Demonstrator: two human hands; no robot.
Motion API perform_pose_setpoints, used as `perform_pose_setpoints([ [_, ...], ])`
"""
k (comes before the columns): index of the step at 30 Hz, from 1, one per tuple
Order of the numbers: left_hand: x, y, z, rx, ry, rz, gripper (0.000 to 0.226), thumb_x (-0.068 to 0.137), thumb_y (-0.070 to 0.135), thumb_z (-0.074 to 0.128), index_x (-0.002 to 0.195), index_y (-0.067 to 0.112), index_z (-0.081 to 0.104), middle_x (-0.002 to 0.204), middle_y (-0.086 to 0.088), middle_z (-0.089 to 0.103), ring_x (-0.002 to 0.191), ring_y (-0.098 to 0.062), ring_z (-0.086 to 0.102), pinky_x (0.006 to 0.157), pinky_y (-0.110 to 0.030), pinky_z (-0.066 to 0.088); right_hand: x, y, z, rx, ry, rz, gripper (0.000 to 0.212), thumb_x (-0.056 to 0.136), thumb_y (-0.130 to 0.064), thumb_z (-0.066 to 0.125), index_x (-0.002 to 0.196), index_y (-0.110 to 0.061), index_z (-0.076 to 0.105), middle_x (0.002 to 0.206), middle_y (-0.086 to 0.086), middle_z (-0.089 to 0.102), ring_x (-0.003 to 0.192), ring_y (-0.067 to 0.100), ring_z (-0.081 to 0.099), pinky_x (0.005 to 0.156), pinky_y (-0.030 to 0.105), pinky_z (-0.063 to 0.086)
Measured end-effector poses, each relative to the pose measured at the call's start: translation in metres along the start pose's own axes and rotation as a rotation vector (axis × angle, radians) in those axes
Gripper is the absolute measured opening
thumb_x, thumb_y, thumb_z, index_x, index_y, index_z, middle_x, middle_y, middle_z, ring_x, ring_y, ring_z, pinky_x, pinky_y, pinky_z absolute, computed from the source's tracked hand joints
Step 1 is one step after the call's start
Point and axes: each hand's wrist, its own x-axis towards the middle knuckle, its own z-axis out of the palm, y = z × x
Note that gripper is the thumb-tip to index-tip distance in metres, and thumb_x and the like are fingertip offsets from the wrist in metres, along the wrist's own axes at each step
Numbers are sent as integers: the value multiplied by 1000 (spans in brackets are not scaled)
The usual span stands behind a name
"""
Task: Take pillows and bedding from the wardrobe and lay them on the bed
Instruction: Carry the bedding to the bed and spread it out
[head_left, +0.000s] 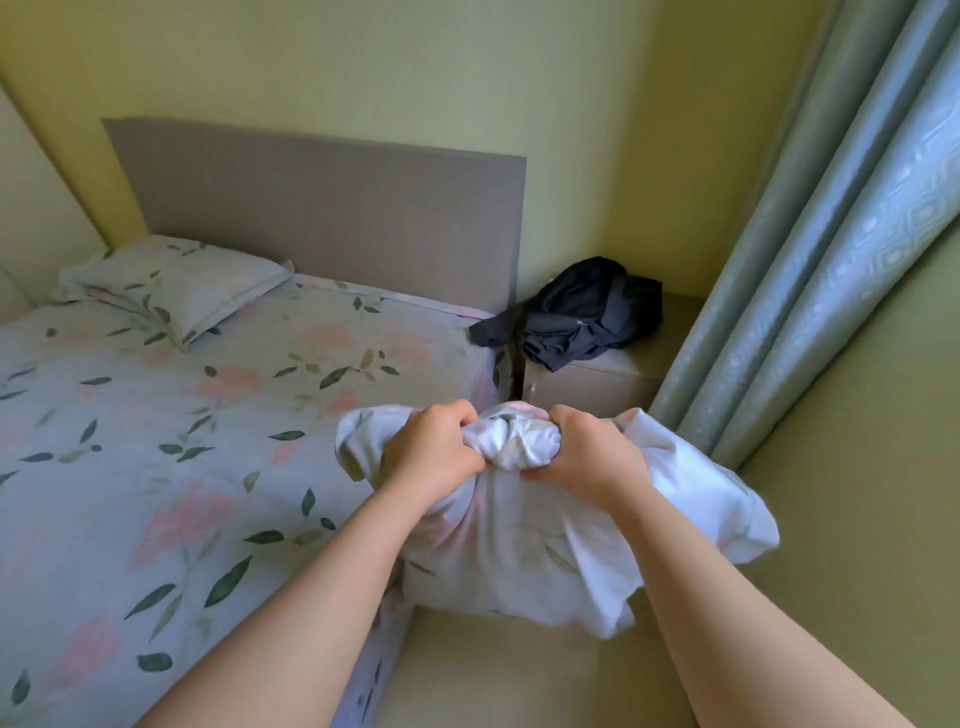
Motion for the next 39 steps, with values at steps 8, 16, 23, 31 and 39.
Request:
perform_pose_setpoints([
  [8, 121, 45, -47, -24, 228, 44, 33, 68, 20, 72, 59, 25, 40, 78, -1, 64, 79, -28, 56, 75, -42, 50, 128, -10, -74, 121, 194, -181, 46, 69, -39, 74, 63, -24, 31, 65, -8, 48, 77, 23, 52, 60, 30, 37],
  [16, 223, 79, -88, 24, 455, 42, 35, 69, 20, 71, 56, 25, 40, 66, 2, 57, 75, -29, 52, 63, -36, 45, 245, -29, -140, 116, 241, -387, 50, 70, -47, 73, 62, -25, 29, 72, -3, 51, 85, 32, 58, 64, 30, 37],
  [23, 273, 33, -103, 139, 595, -30, 38, 74, 15, 65, 56, 27, 35, 59, 9, 43, 70, -23, 45, 58, -30, 33, 322, -64, -119, 104, 194, -542, 42, 76, -49, 69, 85, -17, 45, 94, 9, 68, 98, 35, 61, 64, 29, 35],
  [31, 330, -97, -74, 305, 483, -22, 16, 67, 24, 64, 79, 15, 61, 84, -5, 66, 84, -31, 63, 67, -33, 35, 404, -88, -8, 17, -110, -368, 53, 81, -46, 65, 122, -16, 52, 119, 7, 65, 113, 28, 59, 85, 32, 47],
  [39, 376, -175, -83, 264, 674, -218, 79, 55, 51, 79, 124, 26, 50, 135, -7, 48, 124, -30, 43, 99, -42, 33, 467, -118, 23, -29, -99, -274, 48, 78, -43, 68, 114, -15, 53, 111, 3, 67, 103, 25, 62, 74, 27, 43],
])
